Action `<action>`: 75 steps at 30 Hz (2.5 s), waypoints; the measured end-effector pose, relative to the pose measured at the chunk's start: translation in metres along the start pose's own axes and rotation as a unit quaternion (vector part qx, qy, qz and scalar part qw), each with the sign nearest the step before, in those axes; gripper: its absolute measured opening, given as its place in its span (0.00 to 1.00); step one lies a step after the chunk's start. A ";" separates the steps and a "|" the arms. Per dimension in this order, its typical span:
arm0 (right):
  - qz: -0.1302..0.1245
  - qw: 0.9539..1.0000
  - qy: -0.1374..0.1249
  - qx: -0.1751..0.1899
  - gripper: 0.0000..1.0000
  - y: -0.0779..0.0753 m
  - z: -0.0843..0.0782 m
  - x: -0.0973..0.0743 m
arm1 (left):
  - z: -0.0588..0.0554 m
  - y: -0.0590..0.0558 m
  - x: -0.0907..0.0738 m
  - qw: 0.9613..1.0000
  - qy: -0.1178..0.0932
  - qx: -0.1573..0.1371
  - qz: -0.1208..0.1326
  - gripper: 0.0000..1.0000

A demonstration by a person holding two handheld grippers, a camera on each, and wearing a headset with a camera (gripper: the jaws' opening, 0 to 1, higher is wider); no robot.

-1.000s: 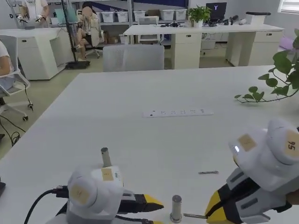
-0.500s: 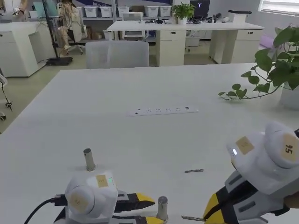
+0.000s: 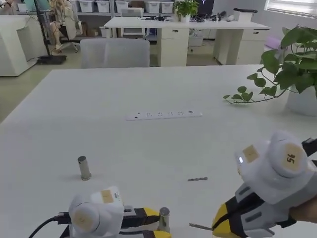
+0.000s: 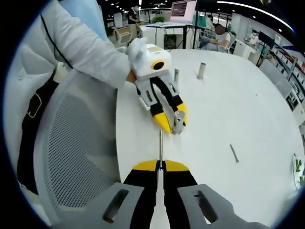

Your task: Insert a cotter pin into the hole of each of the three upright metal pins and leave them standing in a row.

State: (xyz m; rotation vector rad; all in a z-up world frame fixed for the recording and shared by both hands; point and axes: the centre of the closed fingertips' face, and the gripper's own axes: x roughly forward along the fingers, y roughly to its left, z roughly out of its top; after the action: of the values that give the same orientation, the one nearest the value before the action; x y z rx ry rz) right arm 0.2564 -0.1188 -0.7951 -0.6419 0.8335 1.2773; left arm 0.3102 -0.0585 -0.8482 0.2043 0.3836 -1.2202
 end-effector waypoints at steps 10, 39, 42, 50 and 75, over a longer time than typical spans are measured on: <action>-0.019 0.999 0.004 0.029 0.04 -0.010 0.004 0.010 | 0.003 0.005 0.008 1.000 -0.022 -0.013 0.012 0.12; -0.055 0.994 0.063 0.070 0.04 -0.026 0.006 0.034 | 0.002 0.005 0.010 0.998 -0.039 -0.012 0.052 0.11; -0.055 0.994 0.067 0.071 0.04 -0.027 0.006 0.036 | 0.002 0.005 0.010 0.997 -0.037 -0.011 0.059 0.11; -0.056 0.994 0.071 0.068 0.04 -0.029 0.006 0.037 | 0.003 0.006 0.012 0.996 -0.040 -0.024 0.078 0.11; -0.052 0.994 0.078 0.060 0.04 -0.029 0.009 0.040 | 0.002 0.003 0.012 0.996 -0.042 -0.029 0.078 0.11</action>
State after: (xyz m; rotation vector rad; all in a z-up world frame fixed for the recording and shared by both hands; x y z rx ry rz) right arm 0.2898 -0.0947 -0.8243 -0.6853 0.9862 1.0843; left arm 0.3172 -0.0689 -0.8513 0.1296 0.3234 -1.0595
